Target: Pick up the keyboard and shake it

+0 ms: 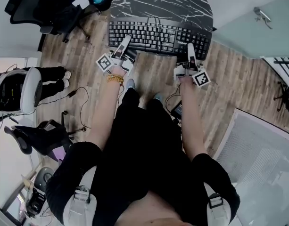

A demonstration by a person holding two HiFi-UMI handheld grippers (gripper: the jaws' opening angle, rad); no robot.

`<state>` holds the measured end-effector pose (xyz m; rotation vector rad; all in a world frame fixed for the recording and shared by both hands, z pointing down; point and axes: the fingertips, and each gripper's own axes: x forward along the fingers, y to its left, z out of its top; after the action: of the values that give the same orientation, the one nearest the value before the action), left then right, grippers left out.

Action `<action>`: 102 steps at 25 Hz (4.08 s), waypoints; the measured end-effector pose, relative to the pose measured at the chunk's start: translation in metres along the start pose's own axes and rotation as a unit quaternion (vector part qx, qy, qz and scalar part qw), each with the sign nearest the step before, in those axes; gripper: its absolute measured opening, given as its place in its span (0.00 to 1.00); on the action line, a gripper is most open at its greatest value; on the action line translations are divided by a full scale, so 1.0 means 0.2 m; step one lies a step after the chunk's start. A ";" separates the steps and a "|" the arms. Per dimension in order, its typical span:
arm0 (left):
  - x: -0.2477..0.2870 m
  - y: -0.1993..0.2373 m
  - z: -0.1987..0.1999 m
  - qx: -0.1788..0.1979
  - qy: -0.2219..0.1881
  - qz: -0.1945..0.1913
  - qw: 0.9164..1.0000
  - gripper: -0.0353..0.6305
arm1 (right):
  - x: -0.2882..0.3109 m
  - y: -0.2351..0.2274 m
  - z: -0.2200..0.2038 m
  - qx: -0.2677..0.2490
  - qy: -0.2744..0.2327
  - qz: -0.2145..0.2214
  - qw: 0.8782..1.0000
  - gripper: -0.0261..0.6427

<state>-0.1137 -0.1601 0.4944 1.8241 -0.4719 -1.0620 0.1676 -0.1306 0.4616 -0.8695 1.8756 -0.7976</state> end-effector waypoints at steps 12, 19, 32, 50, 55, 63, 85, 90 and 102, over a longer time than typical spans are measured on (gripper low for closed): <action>0.04 -0.09 -0.03 0.024 0.019 -0.029 0.999 0.16 | 0.02 0.05 0.04 -0.035 0.007 -0.006 0.999 0.18; -0.01 -0.10 0.13 0.057 -0.086 -0.017 0.995 0.27 | 0.04 0.06 0.01 -0.033 0.044 -0.004 0.998 0.18; -0.07 -0.13 0.17 0.099 -0.003 0.006 0.995 0.22 | 0.00 0.01 0.05 -0.033 0.092 -0.015 0.995 0.21; -0.12 -0.09 0.13 0.173 0.174 0.061 0.968 0.26 | -0.10 -0.11 0.11 -0.006 0.192 -0.040 0.980 0.18; -0.16 -0.02 0.15 0.166 0.181 0.095 0.965 0.25 | -0.12 -0.16 0.05 -0.015 0.240 -0.063 0.969 0.20; -0.14 -0.05 0.12 0.185 0.256 0.054 0.947 0.22 | -0.11 -0.13 0.08 -0.064 0.284 0.001 0.957 0.20; -0.21 -0.30 0.02 0.379 0.425 -0.076 0.818 0.20 | -0.29 0.05 -0.04 -0.294 0.497 0.140 0.804 0.20; -0.14 -0.42 0.01 0.442 0.430 -0.107 0.780 0.20 | -0.28 0.15 -0.01 -0.380 0.514 0.167 0.750 0.19; -0.23 -0.39 -0.05 0.585 0.587 -0.096 0.551 0.19 | -0.34 0.12 -0.12 -0.545 0.566 0.155 0.599 0.17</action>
<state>-0.1400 -0.0841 0.4500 3.2307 -0.0411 0.8951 0.1644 -0.0584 0.4820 -0.6061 3.6895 0.3572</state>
